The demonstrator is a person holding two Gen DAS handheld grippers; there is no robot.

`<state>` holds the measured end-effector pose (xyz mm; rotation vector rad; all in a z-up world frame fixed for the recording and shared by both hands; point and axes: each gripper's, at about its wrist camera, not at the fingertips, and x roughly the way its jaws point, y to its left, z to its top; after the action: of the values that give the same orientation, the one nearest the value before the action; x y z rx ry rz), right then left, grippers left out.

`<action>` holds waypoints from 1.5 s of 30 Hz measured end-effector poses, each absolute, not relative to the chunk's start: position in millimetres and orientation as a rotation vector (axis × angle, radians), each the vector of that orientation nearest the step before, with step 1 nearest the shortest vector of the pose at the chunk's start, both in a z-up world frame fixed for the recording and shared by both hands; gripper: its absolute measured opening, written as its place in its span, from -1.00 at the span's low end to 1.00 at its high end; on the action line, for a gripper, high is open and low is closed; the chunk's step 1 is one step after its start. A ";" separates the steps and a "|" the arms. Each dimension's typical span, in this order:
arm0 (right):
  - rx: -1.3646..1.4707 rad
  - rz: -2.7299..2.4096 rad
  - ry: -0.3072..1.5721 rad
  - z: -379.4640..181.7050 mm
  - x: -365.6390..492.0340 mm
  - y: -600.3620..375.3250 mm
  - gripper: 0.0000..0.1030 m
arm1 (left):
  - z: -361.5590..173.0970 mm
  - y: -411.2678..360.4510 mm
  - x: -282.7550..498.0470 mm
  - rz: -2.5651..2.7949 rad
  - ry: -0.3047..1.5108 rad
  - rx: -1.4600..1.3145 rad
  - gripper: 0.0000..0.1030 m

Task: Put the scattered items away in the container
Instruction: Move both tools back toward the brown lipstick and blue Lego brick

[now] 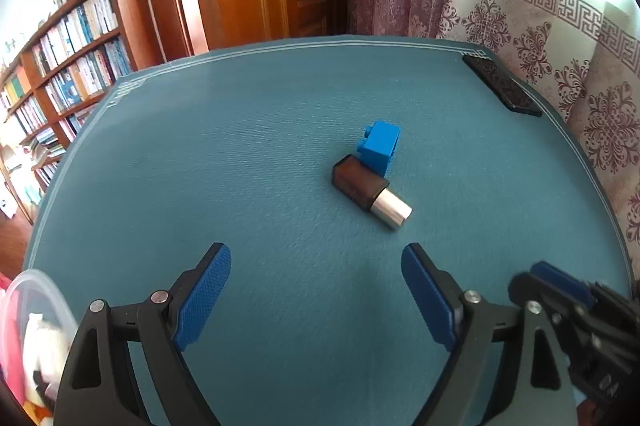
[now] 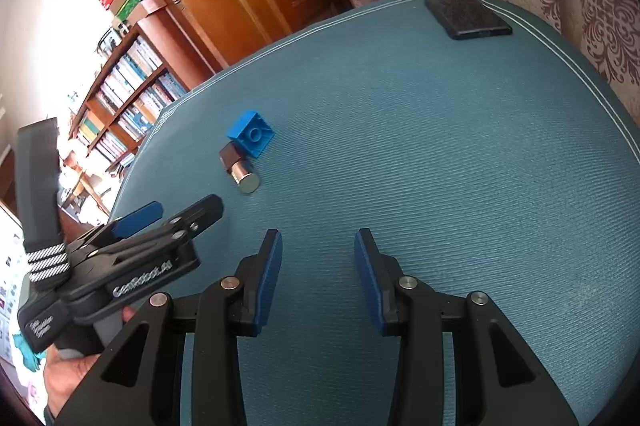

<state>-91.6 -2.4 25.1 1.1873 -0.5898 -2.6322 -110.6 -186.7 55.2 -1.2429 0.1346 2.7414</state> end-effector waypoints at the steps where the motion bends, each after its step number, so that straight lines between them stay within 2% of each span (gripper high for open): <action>1: 1.188 -2.632 -0.598 24.6 -91.8 -1.1 -0.20 | 53.7 -184.5 -114.3 2.730 0.125 -1.251 0.75; 9: 1.198 -2.616 -0.640 22.3 -94.3 2.7 -0.20 | 51.5 -171.6 -135.5 2.706 0.087 -1.240 0.75; 17: 1.181 -2.637 -0.598 24.9 -92.4 -2.1 -0.20 | 41.8 -169.2 -157.6 2.704 0.019 -1.290 0.75; 28: 1.189 -2.626 -0.577 21.1 -91.1 -8.1 -0.20 | 38.6 -186.9 -158.4 2.757 0.035 -1.299 0.75; 45: 1.178 -2.626 -0.542 20.3 -90.3 -16.1 -0.20 | 43.0 -220.0 -165.8 2.808 -0.255 -1.306 0.75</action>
<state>-90.3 -16.1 20.3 1.1778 -0.5415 -2.6260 -165.8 -220.0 43.0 -1.3057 -0.2553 2.8078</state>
